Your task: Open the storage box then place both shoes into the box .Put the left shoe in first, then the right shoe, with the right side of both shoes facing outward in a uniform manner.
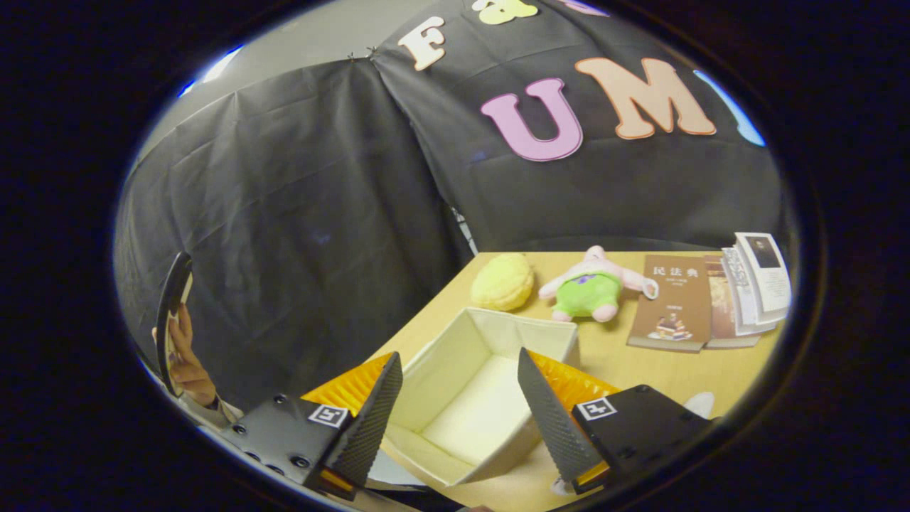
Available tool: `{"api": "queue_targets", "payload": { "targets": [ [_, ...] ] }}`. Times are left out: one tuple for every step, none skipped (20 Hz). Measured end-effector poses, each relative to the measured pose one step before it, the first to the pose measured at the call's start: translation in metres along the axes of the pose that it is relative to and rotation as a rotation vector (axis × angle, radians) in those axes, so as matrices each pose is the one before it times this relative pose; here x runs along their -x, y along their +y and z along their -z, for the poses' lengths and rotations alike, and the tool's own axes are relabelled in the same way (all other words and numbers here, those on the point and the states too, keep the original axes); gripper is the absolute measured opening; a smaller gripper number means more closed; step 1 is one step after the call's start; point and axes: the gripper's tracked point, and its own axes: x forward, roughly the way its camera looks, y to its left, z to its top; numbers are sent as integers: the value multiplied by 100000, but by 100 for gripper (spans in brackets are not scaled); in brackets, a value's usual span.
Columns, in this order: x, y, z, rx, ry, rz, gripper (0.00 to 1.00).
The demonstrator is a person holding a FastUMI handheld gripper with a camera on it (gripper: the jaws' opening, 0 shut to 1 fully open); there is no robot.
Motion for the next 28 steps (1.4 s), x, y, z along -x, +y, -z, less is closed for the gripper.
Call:
{"api": "queue_targets", "payload": {
  "targets": [
    [490, -1003, 10, 181, -87, 1903, 100],
    [470, -983, -54, -24, 55, 1662, 100],
    [343, -930, 264, -82, 319, 1465, 100],
    [402, -939, 305, 27, 330, 1381, 100],
    [398, -956, 324, 288, 482, 1606, 100],
    [286, -921, 416, 501, 506, 1549, 100],
    [292, -921, 419, 405, 588, 1573, 100],
    [208, -962, 315, 230, 637, 1535, 100],
    [187, -850, 376, 4, 793, 1207, 100],
    [112, -983, 515, 147, 607, 1432, 100],
    [59, -912, 430, 294, 584, 1410, 100],
    [-9, -1029, 591, 324, 1091, 1492, 100],
    [-9, -932, 387, 152, 981, 1253, 100],
    [29, -826, 407, -51, 1215, 957, 100],
    [-62, -735, 488, -65, 1543, 668, 100],
    [-112, -704, 605, 390, 1429, 796, 100],
    [-180, -811, 434, 923, 1107, 1364, 100],
    [-129, -784, 664, 1030, 1599, 864, 100],
    [-64, -631, 546, 582, 1654, 614, 100],
    [-317, -388, 768, 174, 1912, 182, 100],
    [-392, -248, 622, 5, 1975, -436, 100],
    [-286, -294, 778, 135, 2473, -56, 100],
    [-377, -299, 847, 332, 2768, -93, 100],
    [-653, -358, 659, 518, 2512, -134, 100],
    [-173, -229, 924, 531, 2674, -291, 100],
    [-525, -206, 686, 653, 2672, -307, 99],
    [-467, -256, 733, 878, 2680, -84, 99],
    [-469, -357, 728, 1054, 2506, 22, 99]
  ]
}}
